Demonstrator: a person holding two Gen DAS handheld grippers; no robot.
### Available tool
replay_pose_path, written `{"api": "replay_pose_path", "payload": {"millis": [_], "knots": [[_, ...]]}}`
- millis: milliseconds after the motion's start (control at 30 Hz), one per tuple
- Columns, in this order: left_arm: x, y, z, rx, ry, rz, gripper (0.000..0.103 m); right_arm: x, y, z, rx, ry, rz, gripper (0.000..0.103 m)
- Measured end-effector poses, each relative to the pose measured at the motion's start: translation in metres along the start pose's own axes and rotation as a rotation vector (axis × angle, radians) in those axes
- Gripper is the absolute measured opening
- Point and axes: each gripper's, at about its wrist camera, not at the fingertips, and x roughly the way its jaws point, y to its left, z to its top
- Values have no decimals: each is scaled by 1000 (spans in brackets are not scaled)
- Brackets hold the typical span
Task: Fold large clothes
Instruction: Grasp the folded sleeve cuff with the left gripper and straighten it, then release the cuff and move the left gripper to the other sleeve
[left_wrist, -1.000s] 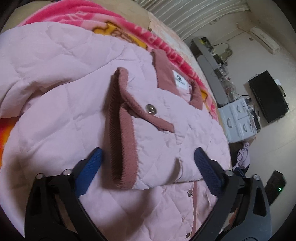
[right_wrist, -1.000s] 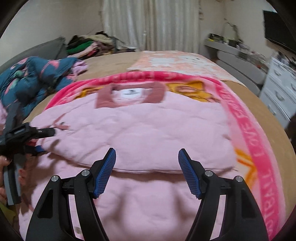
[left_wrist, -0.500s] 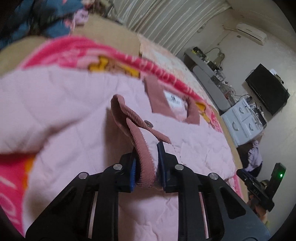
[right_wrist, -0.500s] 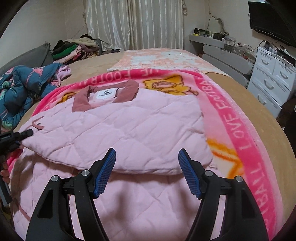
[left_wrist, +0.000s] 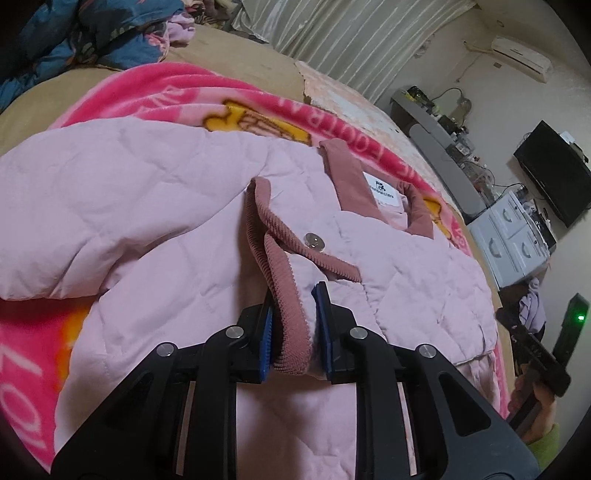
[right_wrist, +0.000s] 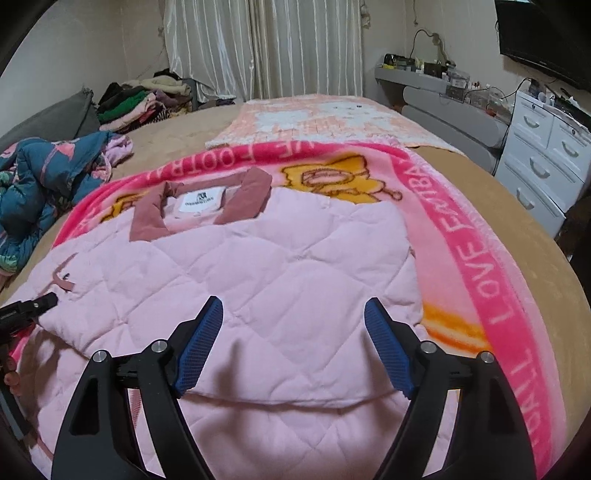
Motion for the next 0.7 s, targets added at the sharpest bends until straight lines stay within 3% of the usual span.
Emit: {"api": "replay_pose_path", "payload": {"millis": [67,133,233,367,500,567,700], "knots": [[1,1,-2,-7,10,3,14,15,-3,-5,-16,31,-48,89],[4,3,-4,-6,28,11,15,41,-14,-14,-2,117,-80,89],[10,6,-8,-16,55,12,18,54,-27,-21,62,127,-48,92],[10,6,-11,-15,71,7,22,45,-20,-21,37,108,-73,91],[0,5,-11,-16,77,-10,39,19,-21,-24,56,45,-15,96],[-6,2,-12,-9,75,-8,43,8,-21,-25,64,38,5,98],[-17,-3,-12,-2,63,2,64,-7,-13,-27,50,59,35,99]]}}
